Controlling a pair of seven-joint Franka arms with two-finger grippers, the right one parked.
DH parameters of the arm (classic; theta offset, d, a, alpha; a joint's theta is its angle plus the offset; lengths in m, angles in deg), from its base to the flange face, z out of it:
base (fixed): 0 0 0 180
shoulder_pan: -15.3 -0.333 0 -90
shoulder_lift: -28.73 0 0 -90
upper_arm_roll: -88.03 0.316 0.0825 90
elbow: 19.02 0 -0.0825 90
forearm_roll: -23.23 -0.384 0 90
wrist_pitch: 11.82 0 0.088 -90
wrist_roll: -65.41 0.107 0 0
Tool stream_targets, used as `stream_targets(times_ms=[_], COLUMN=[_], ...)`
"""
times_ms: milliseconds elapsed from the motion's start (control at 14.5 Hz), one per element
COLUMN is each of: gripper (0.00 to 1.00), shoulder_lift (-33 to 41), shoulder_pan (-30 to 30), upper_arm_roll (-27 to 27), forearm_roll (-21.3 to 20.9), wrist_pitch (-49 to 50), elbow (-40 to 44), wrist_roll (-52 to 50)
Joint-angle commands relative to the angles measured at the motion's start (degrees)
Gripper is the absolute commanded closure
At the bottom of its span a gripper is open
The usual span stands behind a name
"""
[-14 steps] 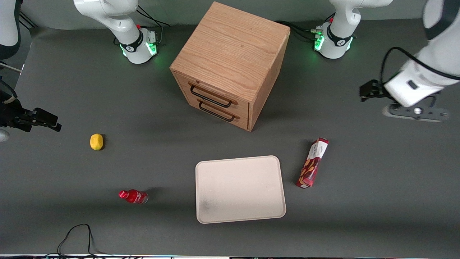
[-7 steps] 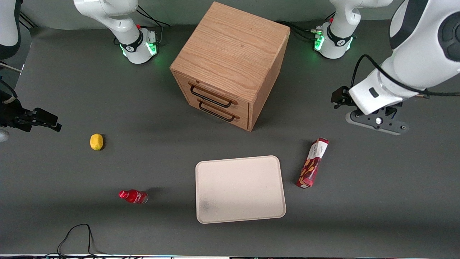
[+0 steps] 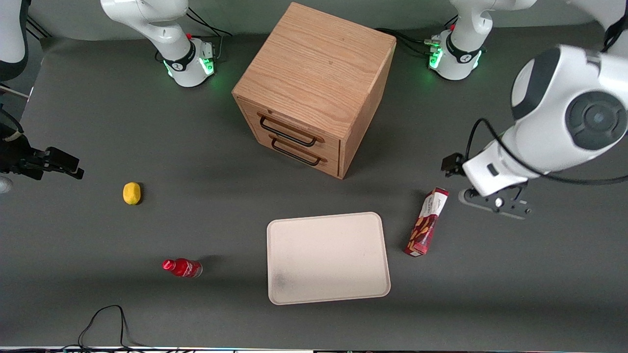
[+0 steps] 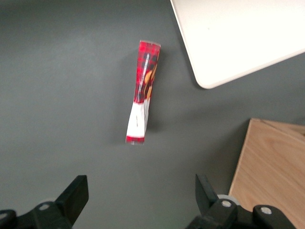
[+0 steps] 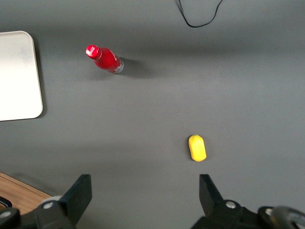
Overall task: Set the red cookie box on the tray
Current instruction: 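Move the open left gripper down over the red shortbread box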
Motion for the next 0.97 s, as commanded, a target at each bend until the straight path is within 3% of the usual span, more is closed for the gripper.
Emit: stream_targets(times_ms=[0,483,897], gripper=[0.00,0.01,0.01], shoulder_lift=[-3.75,-8.41,-12.11], shoulder_pan=[0.04,0.03,-0.23], upper_arm_roll=[0.03,0.21,0.38], forearm_roll=[-0.19,-2.13,-2.30], wrist_pitch=[-5.45,-28.13,-35.00], elbow=[-0.57,-14.28,-16.92], wrist_roll=[2.42,6.99,9.55])
